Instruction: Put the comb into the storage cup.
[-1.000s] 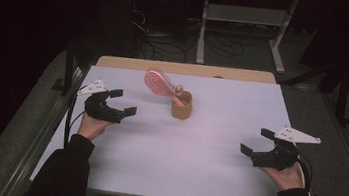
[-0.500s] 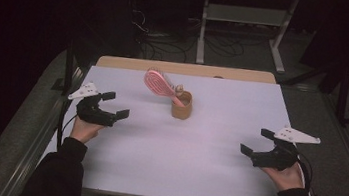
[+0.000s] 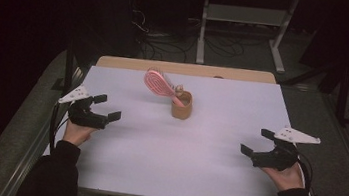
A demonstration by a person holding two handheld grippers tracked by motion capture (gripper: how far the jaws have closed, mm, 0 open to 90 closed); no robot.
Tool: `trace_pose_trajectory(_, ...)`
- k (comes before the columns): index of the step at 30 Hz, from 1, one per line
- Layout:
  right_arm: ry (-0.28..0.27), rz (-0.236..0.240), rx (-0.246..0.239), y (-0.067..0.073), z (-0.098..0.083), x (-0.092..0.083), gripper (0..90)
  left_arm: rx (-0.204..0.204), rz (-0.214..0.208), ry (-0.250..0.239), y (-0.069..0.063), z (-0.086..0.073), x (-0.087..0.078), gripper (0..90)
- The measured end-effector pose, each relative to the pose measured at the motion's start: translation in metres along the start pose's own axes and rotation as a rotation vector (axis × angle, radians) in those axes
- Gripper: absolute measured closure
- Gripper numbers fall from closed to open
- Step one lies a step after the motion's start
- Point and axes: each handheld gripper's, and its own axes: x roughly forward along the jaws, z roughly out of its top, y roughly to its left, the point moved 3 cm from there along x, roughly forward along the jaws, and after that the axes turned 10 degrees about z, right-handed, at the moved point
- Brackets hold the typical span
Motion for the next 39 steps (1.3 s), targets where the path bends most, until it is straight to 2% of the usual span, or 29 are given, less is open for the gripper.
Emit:
trace_pose_trajectory(8, -0.001, -0.001, 0.002, 0.0, 0.0, 0.0, 0.0, -0.017, 0.02, 0.004, 0.008, -0.01, -0.01, 0.0)
trace_pose_trajectory(19, 0.002, -0.004, 0.002, -0.001, -0.001, 0.0, 0.0, -0.024, 0.051, -0.03, 0.012, -0.024, -0.022, 0.0)
trace_pose_trajectory(23, 0.002, -0.003, 0.002, -0.001, -0.001, 0.0, 0.0, -0.03, 0.08, -0.045, 0.016, -0.032, -0.028, 0.0)
trace_pose_trajectory(28, 0.007, -0.001, 0.003, -0.001, -0.002, 0.0, 0.0, -0.052, 0.13, -0.055, 0.022, -0.04, -0.039, 0.0)
trace_pose_trajectory(33, 0.001, -0.003, 0.008, -0.002, -0.004, -0.003, 0.0, -0.082, 0.176, -0.087, 0.03, -0.051, -0.052, 0.0)
trace_pose_trajectory(39, -0.002, -0.01, 0.011, -0.004, -0.005, -0.006, 0.0, -0.1, 0.204, -0.094, 0.036, -0.056, -0.059, 0.0)
